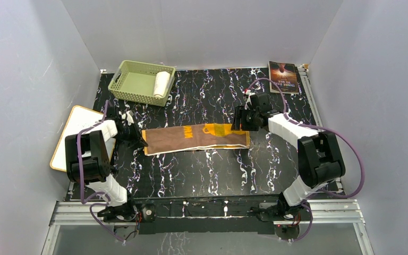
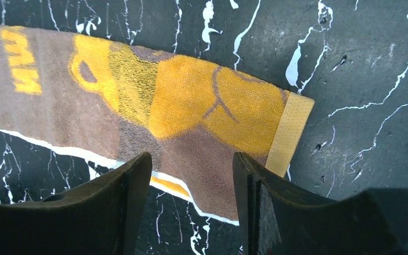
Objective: Roll the towels
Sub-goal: Fold the towel at the center of the board.
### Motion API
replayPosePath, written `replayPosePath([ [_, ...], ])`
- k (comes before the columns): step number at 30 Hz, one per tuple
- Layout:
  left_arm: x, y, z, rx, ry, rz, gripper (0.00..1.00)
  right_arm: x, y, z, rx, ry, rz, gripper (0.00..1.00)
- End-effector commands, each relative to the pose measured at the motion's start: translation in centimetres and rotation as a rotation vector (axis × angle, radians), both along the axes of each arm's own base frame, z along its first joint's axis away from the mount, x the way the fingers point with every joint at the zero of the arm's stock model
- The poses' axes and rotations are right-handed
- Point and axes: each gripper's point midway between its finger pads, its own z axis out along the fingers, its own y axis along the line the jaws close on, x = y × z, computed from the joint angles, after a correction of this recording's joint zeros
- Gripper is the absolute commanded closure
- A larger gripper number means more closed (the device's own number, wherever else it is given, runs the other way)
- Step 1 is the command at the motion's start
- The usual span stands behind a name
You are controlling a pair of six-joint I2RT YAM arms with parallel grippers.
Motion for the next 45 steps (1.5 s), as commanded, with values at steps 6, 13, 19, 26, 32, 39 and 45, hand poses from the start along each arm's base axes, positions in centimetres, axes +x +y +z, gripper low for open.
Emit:
replayPosePath([
  [6, 0.5, 3.5, 2.3, 0.162, -0.008, 0.112, 1.00, 1.0, -0.3, 0.5, -0.013, -0.045, -0.015, 0.44],
  [13, -1.5, 11.1, 5.2, 0.551, 0.103, 0.284, 1.00, 1.5, -0.6, 0.4, -0.033, -0.033, -0.038, 0.44],
  [19, 0.8, 9.3, 8.4, 0.454, 0.024, 0.262, 1.00, 1.7, -2.0, 0.8, -0.101, -0.037, -0.086, 0.44],
  [26, 1.5, 2.4, 11.4, 0.348, 0.098, -0.010, 1.00, 2.0, -1.4, 2.2, -0.074, -0.049, -0.080, 0.43],
  [32, 2.3, -5.7, 11.8, 0.308, 0.127, -0.176, 1.00, 2.0, -0.8, 3.9, -0.037, -0.067, -0.059, 0.42],
  [39, 3.9, -12.7, 12.1, 0.289, 0.150, -0.291, 1.00, 1.8, -0.1, 4.6, 0.002, -0.079, -0.037, 0.41],
  [45, 3.8, -18.0, 12.6, 0.270, 0.153, -0.412, 1.00, 1.7, 0.2, 5.0, 0.024, -0.086, -0.028, 0.40],
])
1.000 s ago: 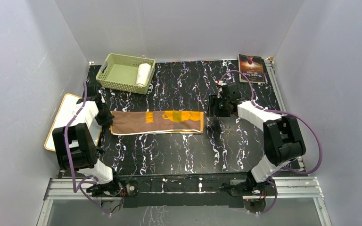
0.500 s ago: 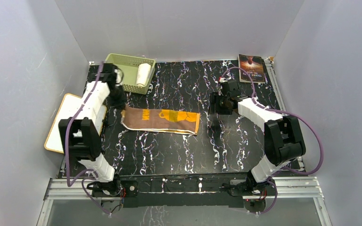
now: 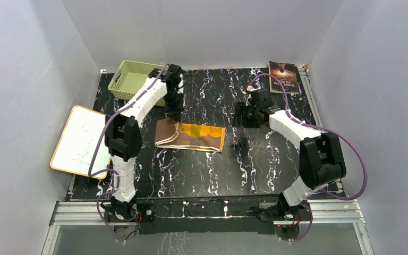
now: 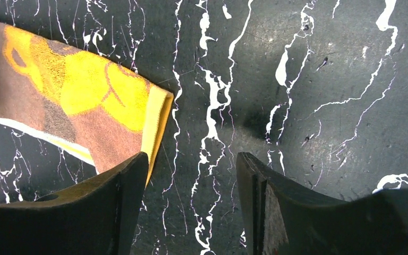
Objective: Roll the towels
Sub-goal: Fold the towel at the center of the board.
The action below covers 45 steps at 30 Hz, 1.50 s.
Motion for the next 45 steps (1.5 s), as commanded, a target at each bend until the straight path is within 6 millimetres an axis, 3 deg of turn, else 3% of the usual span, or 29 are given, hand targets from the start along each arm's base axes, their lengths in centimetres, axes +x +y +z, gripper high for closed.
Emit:
replayPosePath([
  [1, -2.1, -3.9, 2.0, -0.038, 0.053, -0.080, 1.00, 1.3, 0.8, 3.6, 0.049, -0.106, 0.012, 0.40],
  [13, -3.6, -9.9, 1.6, -0.128, 0.086, -0.133, 1.00, 1.7, 0.9, 3.3, 0.048, -0.096, 0.011, 0.37],
  [31, -3.1, -14.7, 2.2, -0.274, 0.055, -0.088, 1.00, 1.2, 0.7, 2.1, 0.035, -0.067, 0.016, 0.36],
  [38, -4.1, -15.3, 1.1, -0.278, 0.085, -0.102, 1.00, 1.1, 0.6, 1.9, 0.026, -0.065, 0.016, 0.35],
  [45, -4.0, -16.2, 2.0, -0.298, 0.059, -0.103, 1.00, 0.7, 0.4, 1.2, 0.021, -0.049, 0.013, 0.35],
])
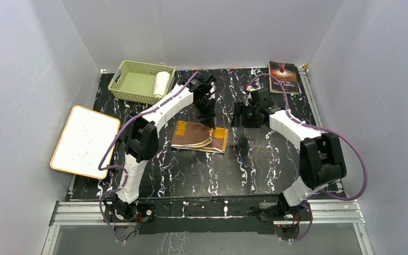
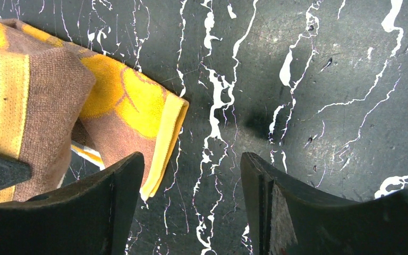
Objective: Roll the towels
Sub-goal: Fold the towel at the center of the board.
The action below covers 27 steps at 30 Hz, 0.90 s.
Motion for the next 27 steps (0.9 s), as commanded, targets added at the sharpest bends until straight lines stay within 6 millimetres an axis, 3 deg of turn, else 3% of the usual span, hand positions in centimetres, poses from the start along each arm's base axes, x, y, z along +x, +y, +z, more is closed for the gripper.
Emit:
replayPosePath([
  [1, -0.7, -0.8, 1.9, -0.044, 0.004, 0.001, 1.00, 0.7, 0.1, 0.9, 0.007, -0.044, -0.002, 0.35],
  [5, -0.8, -0.9, 2.2, -0.060, -0.003, 0.005, 1.00, 0.6, 0.0, 0.8, 0.005, -0.043, -0.004, 0.35],
  [11, -1.7, -1.6, 0.5, -0.091, 0.042, -0.010, 0.99, 0.4, -0.1, 0.9, 0.001, -0.044, -0.005, 0.34],
  [16, -1.8, -2.5, 0.4, -0.152, 0.040, -0.026, 0.63, 0.2, -0.5, 1.2, -0.011, -0.053, -0.015, 0.33],
  [19, -0.2, -3.2, 2.7, -0.231, -0.064, -0.054, 0.48, 0.5, -0.9, 2.3, -0.020, -0.090, -0.037, 0.32],
  [23, 3.0, -2.5, 8.6, -0.414, -0.256, -0.076, 0.32, 0.9, -0.4, 4.5, 0.012, -0.168, -0.030, 0.31],
  [25, 4.3, -0.1, 9.8, -0.468, -0.319, -0.041, 0.34, 0.9, 1.3, 5.7, 0.032, -0.204, 0.013, 0.34],
  [27, 5.5, 3.0, 10.1, -0.505, -0.362, 0.011, 0.49, 0.7, 3.5, 6.2, 0.044, -0.212, 0.061, 0.47],
])
